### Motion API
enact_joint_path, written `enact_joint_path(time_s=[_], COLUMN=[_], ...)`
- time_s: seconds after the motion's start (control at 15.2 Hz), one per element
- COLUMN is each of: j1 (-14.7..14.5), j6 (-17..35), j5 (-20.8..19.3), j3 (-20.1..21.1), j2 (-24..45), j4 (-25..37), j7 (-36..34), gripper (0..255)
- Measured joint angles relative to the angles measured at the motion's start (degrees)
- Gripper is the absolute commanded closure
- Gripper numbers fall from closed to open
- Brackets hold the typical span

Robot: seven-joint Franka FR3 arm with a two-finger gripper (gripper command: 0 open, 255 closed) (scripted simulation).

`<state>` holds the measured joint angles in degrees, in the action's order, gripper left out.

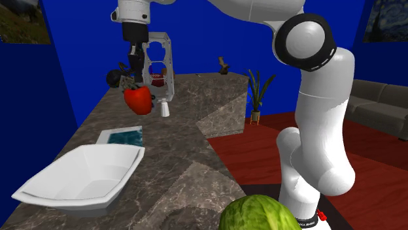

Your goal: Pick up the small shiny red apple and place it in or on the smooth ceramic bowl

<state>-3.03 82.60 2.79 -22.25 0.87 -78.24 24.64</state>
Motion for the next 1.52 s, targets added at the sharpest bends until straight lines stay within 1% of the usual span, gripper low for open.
enact_joint_path(time_s=[0.4, 0.53, 0.59, 0.73, 0.92, 1.06, 1.12, 1.25, 1.32, 1.52], j1=[-3.46, -4.57, -5.11, -6.04, -6.89, -6.13, -6.43, -7.54, -8.45, -9.62], j6=[-2.38, -4.24, -4.27, -5.82, -9.86, -14.55, -14.72, -12.21, -9.91, -5.60], j5=[0.93, 1.56, 1.59, 2.28, 3.70, 5.45, 5.47, 4.80, 4.10, 3.10], j3=[3.22, 4.21, 4.62, 5.47, 6.55, 7.27, 7.40, 7.30, 7.19, 7.17], j2=[4.24, 6.94, 7.41, 10.61, 16.82, 23.72, 24.14, 22.07, 19.76, 16.58], j4=[6.68, 11.21, 11.74, 16.50, 26.76, 38.37, 38.87, 34.30, 29.65, 22.27], j7=[-7.10, -9.58, -10.57, -12.86, -16.08, -17.98, -18.38, -18.60, -18.62, -18.76], gripper=[255, 255, 255, 255, 255, 255, 255, 255, 255, 255])
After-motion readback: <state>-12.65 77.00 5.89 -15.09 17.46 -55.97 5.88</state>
